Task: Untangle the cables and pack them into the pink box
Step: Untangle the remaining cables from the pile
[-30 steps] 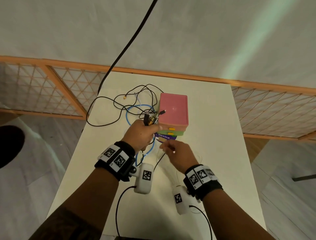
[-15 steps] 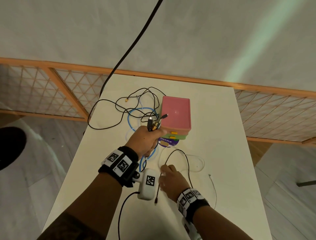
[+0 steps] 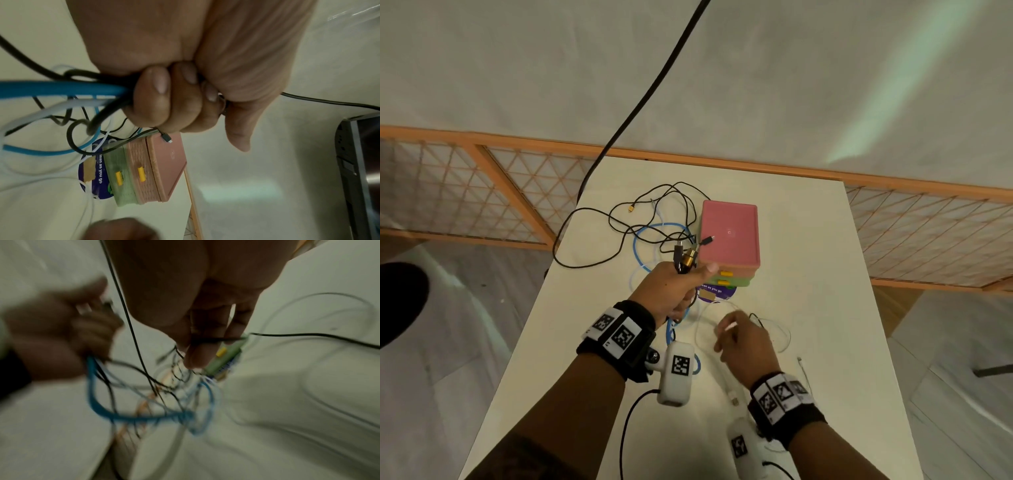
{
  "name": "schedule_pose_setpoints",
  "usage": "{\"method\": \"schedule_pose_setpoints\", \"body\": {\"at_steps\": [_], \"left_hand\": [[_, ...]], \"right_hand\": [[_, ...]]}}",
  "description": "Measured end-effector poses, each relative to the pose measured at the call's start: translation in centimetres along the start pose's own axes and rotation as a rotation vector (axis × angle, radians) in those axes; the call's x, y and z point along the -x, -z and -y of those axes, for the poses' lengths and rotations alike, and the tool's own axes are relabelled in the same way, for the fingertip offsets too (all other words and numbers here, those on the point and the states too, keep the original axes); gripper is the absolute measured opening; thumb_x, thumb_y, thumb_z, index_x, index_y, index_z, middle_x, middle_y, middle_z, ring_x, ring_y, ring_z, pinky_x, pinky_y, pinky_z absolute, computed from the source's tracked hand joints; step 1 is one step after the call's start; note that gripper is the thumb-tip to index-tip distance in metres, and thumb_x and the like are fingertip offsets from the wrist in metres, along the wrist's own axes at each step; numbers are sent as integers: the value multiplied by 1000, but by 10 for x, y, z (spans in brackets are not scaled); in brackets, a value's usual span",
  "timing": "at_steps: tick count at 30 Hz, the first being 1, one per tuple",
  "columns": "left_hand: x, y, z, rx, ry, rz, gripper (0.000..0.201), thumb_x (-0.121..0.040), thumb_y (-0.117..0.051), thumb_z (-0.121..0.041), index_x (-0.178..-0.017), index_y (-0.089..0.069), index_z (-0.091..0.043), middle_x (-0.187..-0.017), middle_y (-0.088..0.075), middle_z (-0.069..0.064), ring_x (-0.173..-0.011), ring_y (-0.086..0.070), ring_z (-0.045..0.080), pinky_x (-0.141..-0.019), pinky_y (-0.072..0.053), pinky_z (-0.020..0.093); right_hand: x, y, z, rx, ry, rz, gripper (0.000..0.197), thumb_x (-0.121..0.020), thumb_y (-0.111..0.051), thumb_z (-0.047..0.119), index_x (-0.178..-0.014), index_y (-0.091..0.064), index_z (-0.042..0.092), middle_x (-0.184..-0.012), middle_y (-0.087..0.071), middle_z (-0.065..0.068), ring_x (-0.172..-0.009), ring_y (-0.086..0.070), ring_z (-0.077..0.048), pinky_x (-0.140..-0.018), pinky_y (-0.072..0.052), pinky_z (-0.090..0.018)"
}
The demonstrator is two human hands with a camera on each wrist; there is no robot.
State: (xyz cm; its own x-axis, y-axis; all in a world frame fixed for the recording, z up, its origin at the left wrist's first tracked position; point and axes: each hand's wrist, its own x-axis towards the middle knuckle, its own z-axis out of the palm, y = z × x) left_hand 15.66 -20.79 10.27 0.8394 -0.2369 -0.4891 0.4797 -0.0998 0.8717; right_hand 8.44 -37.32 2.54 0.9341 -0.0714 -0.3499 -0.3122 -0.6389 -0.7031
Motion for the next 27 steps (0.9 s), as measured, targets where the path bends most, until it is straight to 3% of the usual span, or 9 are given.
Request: {"method": "schedule_pose_setpoints", "body": {"at_steps": [2, 4, 7, 9, 12, 15, 19, 24, 27], "left_hand": [[-1, -1, -1, 22, 2, -6, 54, -92, -74, -43, -54, -38, -28, -57, -20, -2, -48, -14, 14, -42, -18, 24], [-1, -3, -3, 24, -4, 10, 53, -92, -73, -45, -55, -39, -27, -59, -19, -2, -49, -15, 14, -41, -19, 24], [0, -6, -4, 24, -20, 61, 45, -89, -72, -50, -50, -61, -28, -57, -21, -3, -48, -16, 13, -43, -17, 25], [1, -9, -7, 32, -41, 90, 37, -81, -73, -54, -65, -69, -20, -52, -26, -5, -45, -20, 11, -44, -18, 24], [0, -11, -6, 8, -71, 110, 47, -82, -72, -52, -72, -62, -7, -45, -37, -5, -39, -28, 11, -46, -19, 28], [-4, -11, -2, -9, -102, 128, 56, -92, -72, -47, -84, -63, 8, -49, -45, 8, -37, -37, 20, -43, -24, 27], [-5, -13, -2, -24, -106, 89, 42, -97, -68, -36, -72, -61, -3, -53, -49, 13, -39, -41, 22, -39, -27, 22], [-6, -16, -2, -78, -115, 50, 43, -100, -64, -36, -68, -57, -8, -56, -49, 13, -37, -41, 21, -41, -28, 24], [-7, -18, -1, -136, -120, 6, 49, -103, -58, -39, -64, -55, -10, -53, -48, 12, -37, -42, 21, -44, -31, 26]], "right_hand": [[3, 18, 22, -276, 1, -119, 14, -95, -51, 7, -90, -56, 18, -67, -75, -3, -55, -71, -18, -60, -56, -28], [4, 34, 45, -477, 21, -181, 8, -98, -51, 8, -93, -55, 13, -69, -74, -10, -55, -72, -23, -54, -50, -23], [7, 42, 67, -632, 52, -174, 6, -98, -51, 5, -97, -56, 7, -69, -73, -13, -54, -71, -28, -57, -55, -31], [11, 40, 75, -627, 77, -153, 5, -99, -53, 7, -97, -57, 5, -66, -72, -10, -53, -71, -27, -58, -56, -32], [15, 35, 78, -622, 88, -129, 6, -98, -52, 5, -96, -58, 4, -63, -71, -8, -52, -70, -26, -56, -55, -30], [17, 32, 79, -596, 102, -112, 8, -97, -50, 3, -95, -57, 6, -63, -72, -8, -53, -71, -27, -57, -56, -30], [17, 28, 78, -549, 109, -100, 8, -98, -49, 6, -96, -57, 8, -66, -74, -10, -56, -73, -26, -60, -56, -28], [18, 26, 75, -580, 95, -98, 8, -99, -50, 8, -95, -57, 9, -66, -73, -9, -57, -73, -27, -60, -56, -30], [15, 26, 72, -581, 101, -106, 8, -101, -53, 13, -95, -56, 9, -67, -74, -10, -57, -73, -27, -64, -59, -39]]}}
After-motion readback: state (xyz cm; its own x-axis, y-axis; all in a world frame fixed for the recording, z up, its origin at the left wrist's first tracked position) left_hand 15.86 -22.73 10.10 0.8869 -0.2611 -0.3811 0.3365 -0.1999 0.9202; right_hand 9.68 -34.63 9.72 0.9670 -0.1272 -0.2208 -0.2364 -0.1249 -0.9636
